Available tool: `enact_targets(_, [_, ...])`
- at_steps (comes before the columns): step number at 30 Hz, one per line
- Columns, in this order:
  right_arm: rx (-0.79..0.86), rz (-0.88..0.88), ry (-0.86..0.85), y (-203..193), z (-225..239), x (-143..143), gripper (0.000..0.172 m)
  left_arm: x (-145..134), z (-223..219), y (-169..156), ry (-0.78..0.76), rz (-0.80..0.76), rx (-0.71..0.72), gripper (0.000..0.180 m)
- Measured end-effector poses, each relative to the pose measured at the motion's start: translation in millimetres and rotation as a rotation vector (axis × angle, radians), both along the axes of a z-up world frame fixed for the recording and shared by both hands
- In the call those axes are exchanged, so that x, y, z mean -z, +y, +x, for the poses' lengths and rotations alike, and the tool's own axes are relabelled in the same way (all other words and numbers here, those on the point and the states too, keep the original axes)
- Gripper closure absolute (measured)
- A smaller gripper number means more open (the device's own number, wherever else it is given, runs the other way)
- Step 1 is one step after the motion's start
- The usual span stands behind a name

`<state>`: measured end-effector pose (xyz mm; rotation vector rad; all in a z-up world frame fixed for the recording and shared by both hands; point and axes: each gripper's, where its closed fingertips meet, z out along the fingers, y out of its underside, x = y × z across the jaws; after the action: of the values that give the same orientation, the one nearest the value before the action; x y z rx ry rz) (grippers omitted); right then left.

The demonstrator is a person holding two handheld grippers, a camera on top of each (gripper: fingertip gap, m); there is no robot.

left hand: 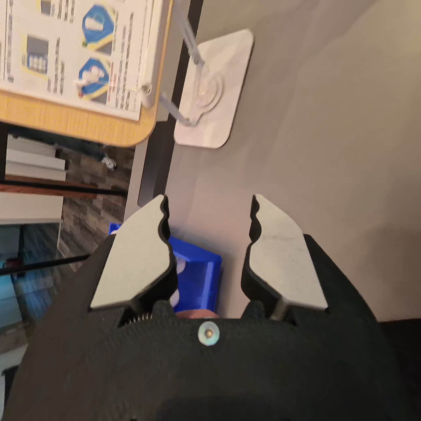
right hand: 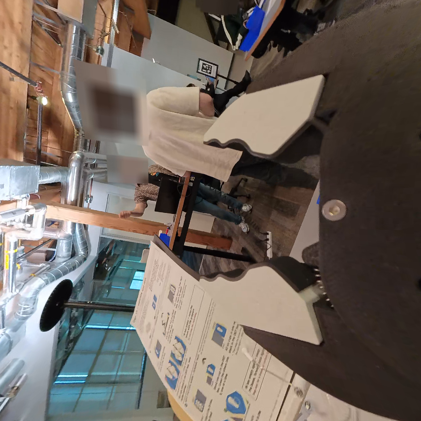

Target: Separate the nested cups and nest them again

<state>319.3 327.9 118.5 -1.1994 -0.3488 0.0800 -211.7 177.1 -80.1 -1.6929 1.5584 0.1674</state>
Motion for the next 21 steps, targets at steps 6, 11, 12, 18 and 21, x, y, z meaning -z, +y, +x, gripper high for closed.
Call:
enact_targets(6, [-0.094,-0.082,-0.041,16,-25,16,0.065,18,-82,33,0.024,0.0,-0.261,0.106])
enact_targets(11, [-0.143,-0.114,-0.115,20,-57,27,0.066,41,-154,66,0.033,-0.021,-0.477,0.106])
enact_targets(12, [-0.147,-0.115,-0.128,20,-61,29,0.066,46,-164,73,0.033,-0.029,-0.505,0.107])
enact_targets(18, [-0.171,-0.124,-0.151,19,-72,32,0.068,64,-202,114,0.103,-0.028,-0.565,0.111])
enact_targets(21, [-0.176,-0.13,-0.152,20,-72,33,0.068,70,-184,128,0.102,-0.027,-0.457,0.122])
